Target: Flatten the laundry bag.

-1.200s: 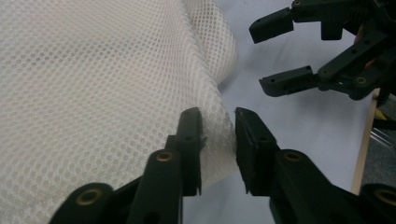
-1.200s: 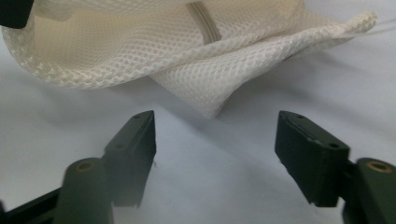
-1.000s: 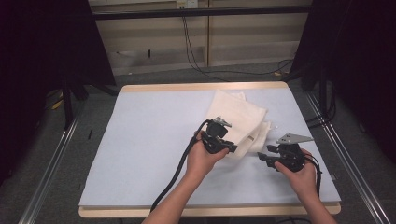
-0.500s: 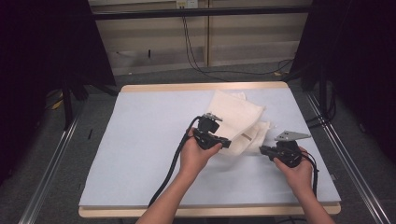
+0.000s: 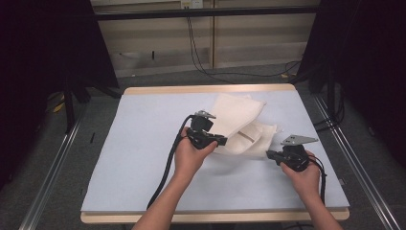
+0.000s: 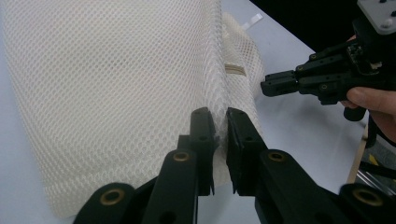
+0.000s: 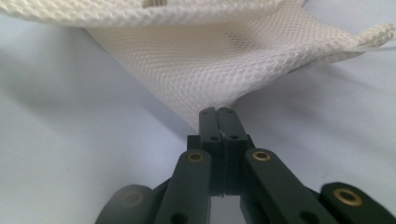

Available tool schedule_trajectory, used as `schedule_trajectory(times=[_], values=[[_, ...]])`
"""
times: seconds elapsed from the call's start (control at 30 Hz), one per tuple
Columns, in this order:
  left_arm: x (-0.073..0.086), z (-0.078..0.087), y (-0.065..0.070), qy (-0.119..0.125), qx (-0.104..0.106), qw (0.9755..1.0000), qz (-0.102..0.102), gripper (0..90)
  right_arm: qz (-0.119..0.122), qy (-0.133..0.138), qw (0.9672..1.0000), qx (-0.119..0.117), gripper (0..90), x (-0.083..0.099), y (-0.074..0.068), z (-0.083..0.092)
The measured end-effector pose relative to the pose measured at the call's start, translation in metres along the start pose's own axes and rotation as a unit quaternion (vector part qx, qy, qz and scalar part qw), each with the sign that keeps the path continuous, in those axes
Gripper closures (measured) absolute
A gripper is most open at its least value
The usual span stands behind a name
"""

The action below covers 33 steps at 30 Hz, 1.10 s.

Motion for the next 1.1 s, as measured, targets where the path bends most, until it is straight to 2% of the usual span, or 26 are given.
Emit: schedule_trajectory(times=[0.07, 0.27, 0.47, 0.57, 0.73, 1.1], values=[[0.0, 0.002, -0.003, 0.001, -0.002, 1.0, 0.0, 81.9, 0.005, -0.001, 1.0, 0.001, 90.0, 0.0, 0.0, 0.0], [-0.001, 0.012, -0.014, 0.014, 0.001, 0.9997, 0.022, 81.9, 0.005, -0.001, 1.0, 0.0, 89.9, 0.0, 0.0, -0.001], [-0.001, 0.023, -0.024, 0.028, -0.008, 0.999, 0.033, 81.9, 0.005, 0.002, 1.0, 0.0, 89.9, 0.0, 0.0, -0.001], [0.0, 0.029, -0.03, 0.027, -0.013, 0.9991, 0.03, 81.9, 0.005, 0.002, 1.0, 0.0, 89.9, -0.001, 0.0, -0.001], [0.001, 0.037, -0.037, 0.034, -0.021, 0.9985, 0.037, 82.1, 0.004, 0.001, 1.0, -0.001, 89.9, -0.001, 0.0, -0.001], [0.006, 0.047, -0.049, 0.033, -0.034, 0.998, 0.042, 82.2, 0.005, 0.0, 1.0, 0.001, 89.9, -0.001, 0.0, -0.001]])
Point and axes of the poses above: each handheld gripper's, and its own axes: z roughly backward along the jaws, x roughly out of its underside, y roughly to its right, the point moved 7 cm from there along -z, roughly forward along the jaws, and after that the axes turned 2 degrees about -x, right-handed, at the moved point
